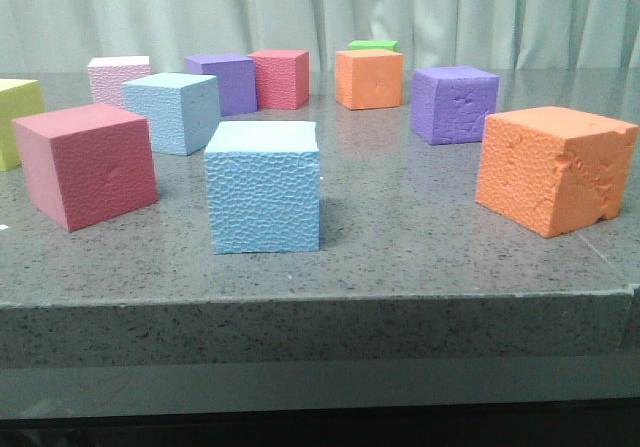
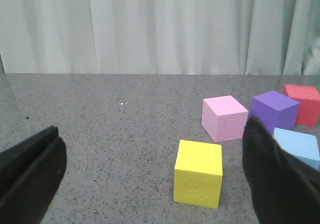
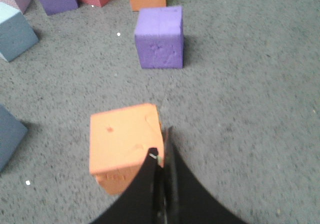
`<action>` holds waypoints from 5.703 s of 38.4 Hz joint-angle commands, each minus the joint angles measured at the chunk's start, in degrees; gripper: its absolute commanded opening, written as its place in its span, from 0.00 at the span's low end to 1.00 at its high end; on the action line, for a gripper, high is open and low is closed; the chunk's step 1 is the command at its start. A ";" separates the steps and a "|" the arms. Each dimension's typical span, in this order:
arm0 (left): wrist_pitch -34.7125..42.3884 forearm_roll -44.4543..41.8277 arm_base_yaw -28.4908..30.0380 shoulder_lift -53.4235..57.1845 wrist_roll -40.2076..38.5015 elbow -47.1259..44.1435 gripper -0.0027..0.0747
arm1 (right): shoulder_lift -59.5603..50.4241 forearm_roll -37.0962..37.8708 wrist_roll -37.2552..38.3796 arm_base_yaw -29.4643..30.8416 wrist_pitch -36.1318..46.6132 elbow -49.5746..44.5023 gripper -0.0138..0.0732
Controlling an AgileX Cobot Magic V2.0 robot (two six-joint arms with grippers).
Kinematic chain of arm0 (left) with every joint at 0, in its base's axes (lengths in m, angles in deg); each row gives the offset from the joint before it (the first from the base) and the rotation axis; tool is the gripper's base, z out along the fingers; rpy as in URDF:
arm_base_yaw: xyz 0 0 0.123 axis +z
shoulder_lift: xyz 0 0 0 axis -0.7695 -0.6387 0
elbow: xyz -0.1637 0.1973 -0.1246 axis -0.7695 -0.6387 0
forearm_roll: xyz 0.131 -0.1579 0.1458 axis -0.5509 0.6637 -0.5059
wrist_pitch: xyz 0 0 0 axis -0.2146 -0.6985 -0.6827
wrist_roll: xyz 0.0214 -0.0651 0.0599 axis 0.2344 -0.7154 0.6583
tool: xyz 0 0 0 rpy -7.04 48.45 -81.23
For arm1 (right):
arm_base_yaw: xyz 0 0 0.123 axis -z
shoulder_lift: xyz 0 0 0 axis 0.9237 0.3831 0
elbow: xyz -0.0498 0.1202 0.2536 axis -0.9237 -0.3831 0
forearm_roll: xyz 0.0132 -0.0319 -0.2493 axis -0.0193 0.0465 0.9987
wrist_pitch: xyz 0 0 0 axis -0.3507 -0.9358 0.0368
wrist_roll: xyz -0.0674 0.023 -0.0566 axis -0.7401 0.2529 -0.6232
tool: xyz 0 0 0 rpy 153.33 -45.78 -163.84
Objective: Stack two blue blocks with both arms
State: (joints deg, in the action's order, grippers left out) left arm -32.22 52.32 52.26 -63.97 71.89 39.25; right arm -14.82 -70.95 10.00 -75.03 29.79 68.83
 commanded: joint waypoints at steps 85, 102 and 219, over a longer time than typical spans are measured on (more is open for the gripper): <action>-50.00 2.53 -23.31 -77.89 -0.06 77.84 0.24 | -6.15 -1.08 0.23 0.22 6.51 -4.15 0.08; -61.16 4.42 -23.44 -76.88 -0.06 89.07 0.18 | -6.15 -1.08 0.23 0.22 6.51 -4.15 0.08; -59.95 11.77 -42.74 -62.97 26.26 67.01 0.73 | -6.15 -1.08 0.23 0.22 6.12 -4.15 0.08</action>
State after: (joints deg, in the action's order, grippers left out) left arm -92.01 63.28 9.96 -129.35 98.73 103.16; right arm -21.01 -71.27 10.35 -75.03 32.10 63.19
